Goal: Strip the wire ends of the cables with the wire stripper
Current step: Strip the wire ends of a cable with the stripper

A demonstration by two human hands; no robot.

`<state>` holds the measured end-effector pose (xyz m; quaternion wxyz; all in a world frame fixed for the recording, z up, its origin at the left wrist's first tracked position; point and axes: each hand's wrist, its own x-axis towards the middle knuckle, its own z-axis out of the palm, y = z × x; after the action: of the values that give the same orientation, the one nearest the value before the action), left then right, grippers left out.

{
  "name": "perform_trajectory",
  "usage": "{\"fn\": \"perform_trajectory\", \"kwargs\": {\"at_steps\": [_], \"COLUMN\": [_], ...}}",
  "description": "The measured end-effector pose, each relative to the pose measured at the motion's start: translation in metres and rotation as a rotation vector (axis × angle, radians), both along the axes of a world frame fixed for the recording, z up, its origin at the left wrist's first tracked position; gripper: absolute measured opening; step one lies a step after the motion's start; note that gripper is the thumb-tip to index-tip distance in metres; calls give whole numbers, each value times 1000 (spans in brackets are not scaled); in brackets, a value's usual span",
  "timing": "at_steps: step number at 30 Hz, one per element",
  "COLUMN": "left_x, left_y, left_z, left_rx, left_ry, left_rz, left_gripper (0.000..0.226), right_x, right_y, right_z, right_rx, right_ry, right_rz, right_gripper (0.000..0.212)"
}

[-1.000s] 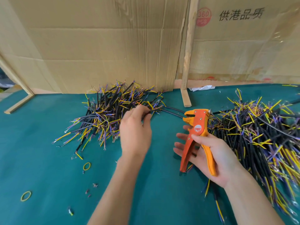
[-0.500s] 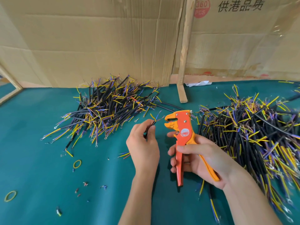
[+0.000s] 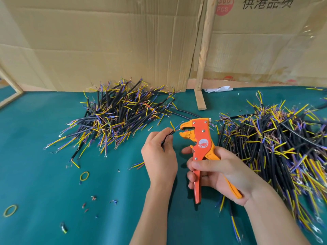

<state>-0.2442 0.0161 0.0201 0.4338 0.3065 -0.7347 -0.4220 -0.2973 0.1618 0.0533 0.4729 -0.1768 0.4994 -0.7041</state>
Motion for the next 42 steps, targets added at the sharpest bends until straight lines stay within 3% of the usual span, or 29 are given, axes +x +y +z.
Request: {"fn": "perform_trajectory", "kwargs": {"at_steps": [14,25,30,36,42], "left_x": [0,1,1,-1,-1], "left_y": [1,1,1,0,1], "left_z": [1,2,3,3,1], "left_rx": [12,1,19,46,29], "left_ry": [8,11,10,10,-13], "left_rz": [2,-2,-24,14,-5], "left_gripper": [22,21,19,16,18], "right_x": [-2,3,10,2,-6], "right_y": [0,-8,-21,-9,-3], "right_z": [-3,-3,-4,-1,-2], "right_rx": [-15,-2,-2,-168,-128], "right_ry": [27,-47,-11,-128,-96], "right_rz": [15,-53,-198,-174,-156], "right_gripper": [52,29,36,33,47]}}
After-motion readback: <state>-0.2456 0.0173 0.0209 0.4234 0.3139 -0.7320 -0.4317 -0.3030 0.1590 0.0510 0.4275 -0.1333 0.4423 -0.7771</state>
